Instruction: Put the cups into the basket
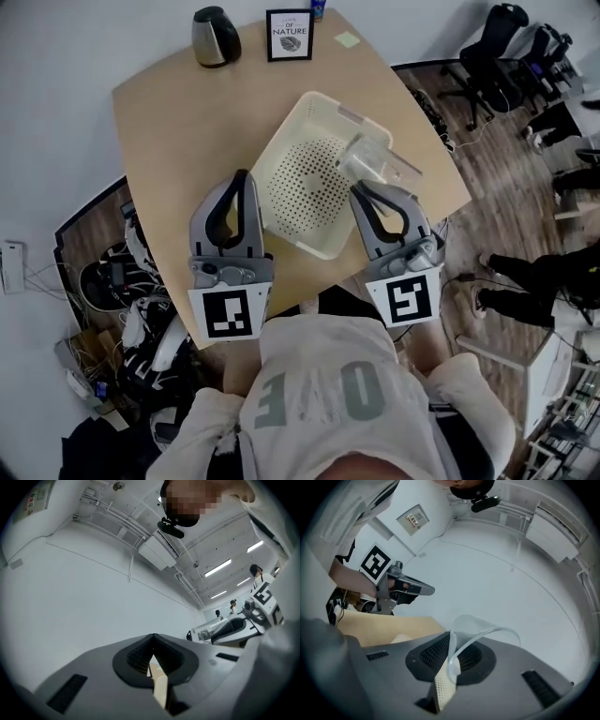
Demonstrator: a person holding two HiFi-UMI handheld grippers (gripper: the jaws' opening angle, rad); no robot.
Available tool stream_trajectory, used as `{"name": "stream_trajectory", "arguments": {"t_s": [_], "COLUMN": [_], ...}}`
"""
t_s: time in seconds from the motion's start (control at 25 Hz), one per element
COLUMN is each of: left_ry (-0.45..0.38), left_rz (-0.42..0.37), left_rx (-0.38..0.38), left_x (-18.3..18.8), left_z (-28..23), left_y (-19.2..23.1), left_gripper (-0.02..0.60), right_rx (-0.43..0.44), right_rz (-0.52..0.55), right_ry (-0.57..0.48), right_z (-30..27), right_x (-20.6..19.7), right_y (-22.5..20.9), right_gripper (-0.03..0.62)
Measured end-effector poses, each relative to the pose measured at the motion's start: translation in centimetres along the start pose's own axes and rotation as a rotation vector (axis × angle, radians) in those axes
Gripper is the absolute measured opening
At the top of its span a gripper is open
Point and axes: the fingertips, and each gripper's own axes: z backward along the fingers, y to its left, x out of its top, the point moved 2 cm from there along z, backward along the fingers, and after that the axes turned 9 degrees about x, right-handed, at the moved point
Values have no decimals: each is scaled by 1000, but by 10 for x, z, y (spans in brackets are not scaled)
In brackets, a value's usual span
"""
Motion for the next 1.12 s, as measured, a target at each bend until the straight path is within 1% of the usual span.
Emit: {"name": "stream_trajectory", "arguments": {"t_s": [0.16, 0.24, 0.48, 0.6, 0.68, 0.8, 1.12], "left_ry": [34, 48, 60, 77, 88, 94, 121], "left_rz": [-3, -8, -19, -23, -43, -87, -101], "left_rx": [31, 40, 62, 69, 70, 70, 76], "left_x": [-13, -19, -25, -30, -32, -35, -43], "left_z": [-9, -13, -23, -31, -37, -42, -48], "left_y": [2, 2, -3, -6, -9, -10, -2], "left_gripper": [5, 6, 5, 5, 6, 5, 6], "right_rx": [87, 132, 291, 375, 428, 520, 836], "right_rz": [7, 35, 175, 263, 322, 415, 633], "right_ry": [3, 18, 143, 192, 226, 303, 557], "right_z": [-27, -43, -83, -98, -107, -123, -146], "right_x": [-15, -26, -70, -93, -108, -126, -194], "right_y": [6, 6, 5, 8, 10, 18, 56], "right_gripper": [27, 27, 28, 28, 28, 28, 28]}}
